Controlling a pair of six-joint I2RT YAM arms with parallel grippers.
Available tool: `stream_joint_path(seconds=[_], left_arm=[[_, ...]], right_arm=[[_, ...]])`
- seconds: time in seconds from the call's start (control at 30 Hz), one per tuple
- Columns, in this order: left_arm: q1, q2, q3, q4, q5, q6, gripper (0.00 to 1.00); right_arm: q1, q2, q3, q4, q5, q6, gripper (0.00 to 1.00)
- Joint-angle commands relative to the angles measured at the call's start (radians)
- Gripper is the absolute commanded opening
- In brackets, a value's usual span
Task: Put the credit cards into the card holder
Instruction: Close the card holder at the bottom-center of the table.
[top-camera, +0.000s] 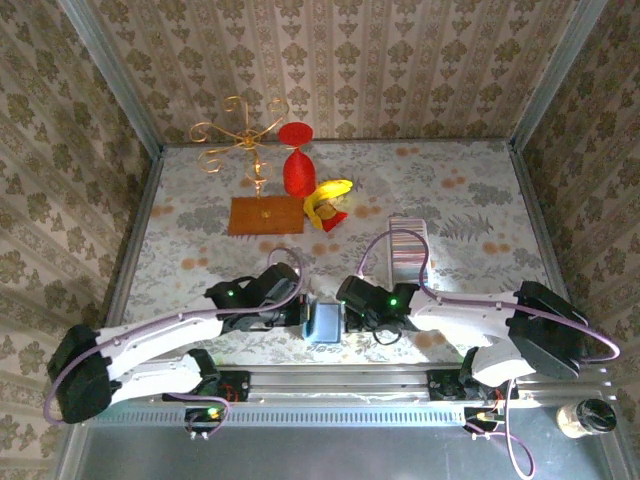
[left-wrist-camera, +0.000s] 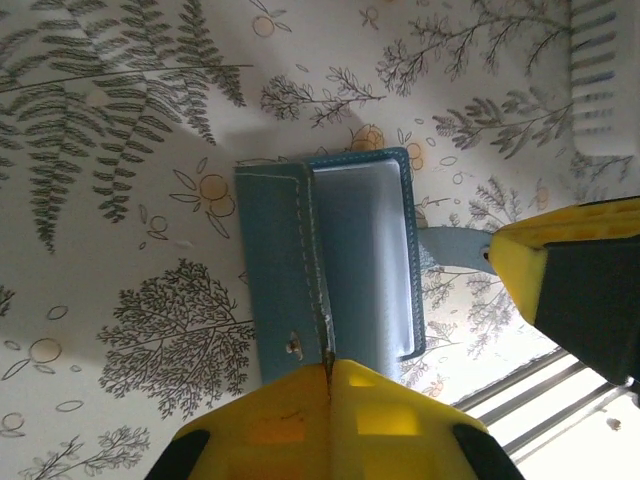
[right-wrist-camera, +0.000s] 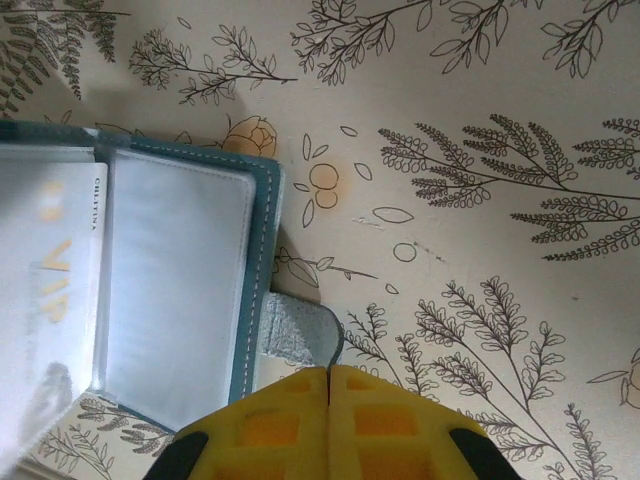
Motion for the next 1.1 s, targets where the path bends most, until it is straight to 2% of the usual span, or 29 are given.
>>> stream_joint_path(seconds=[0.0,0.27,0.57,0.63,0.77,0.8,0.9,1.07], left_arm=[[-0.032,0.065,0.051,0.042,0.031,0.029,0.0],[-0.077,0.269,0.084,0.187,0.085,0.007,0.0],[-0.078,0.395,0.028,0.338,0.089,-0.016,0.0],[-0.077,0.38,0.023,0.336,0.085,-0.018,0.0],[-0.075,0.27,0.009,0.275,0.023,0.005,0.29],[-0.074,0.232,0.002,0.256,0.004,0.006,0.33],[-0.061,0.14,-0.038,0.229,-0.019,-0.008,0.35],[-0.054,0.007,-0.121,0.209,-0.059,-0.038,0.25]], right_arm=[[0.0,-0.051,-0.043,0.083,-0.01,0.054,0.0],[-0.007,-0.108,-0.101,0.113,0.007,0.078,0.0],[-0.007,-0.124,-0.12,0.147,0.0,0.084,0.0],[-0.007,-0.123,-0.12,0.148,0.001,0.085,0.0],[-0.007,-0.119,-0.123,0.149,-0.003,0.087,0.0],[-0.007,-0.117,-0.122,0.149,-0.005,0.086,0.0],[-0.007,-0.112,-0.121,0.147,-0.005,0.088,0.0],[-0.007,-0.109,-0.12,0.149,-0.013,0.091,0.0]])
